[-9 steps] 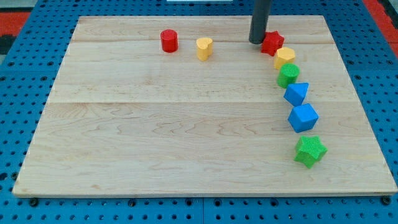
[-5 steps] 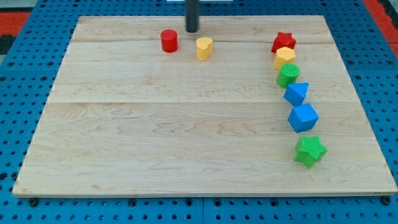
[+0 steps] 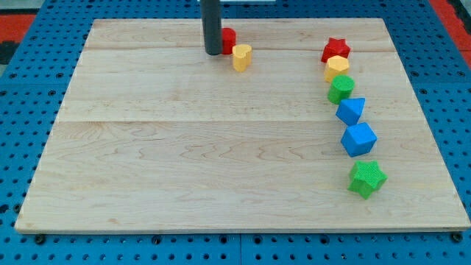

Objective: Push the red circle closer to the red star

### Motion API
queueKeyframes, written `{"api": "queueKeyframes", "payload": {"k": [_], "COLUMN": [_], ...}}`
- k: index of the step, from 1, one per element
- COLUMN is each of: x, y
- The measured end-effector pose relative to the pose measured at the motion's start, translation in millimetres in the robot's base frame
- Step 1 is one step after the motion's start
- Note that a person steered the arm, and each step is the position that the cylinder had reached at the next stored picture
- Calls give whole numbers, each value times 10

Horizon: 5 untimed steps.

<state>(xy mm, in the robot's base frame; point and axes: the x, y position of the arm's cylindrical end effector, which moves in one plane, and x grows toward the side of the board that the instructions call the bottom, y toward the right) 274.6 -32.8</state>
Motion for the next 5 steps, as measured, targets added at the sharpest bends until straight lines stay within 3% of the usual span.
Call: {"api": "queueKeyframes", "payload": {"k": [2, 4, 5], "x": [-97, -348, -573], "y": [-286, 330, 199]}}
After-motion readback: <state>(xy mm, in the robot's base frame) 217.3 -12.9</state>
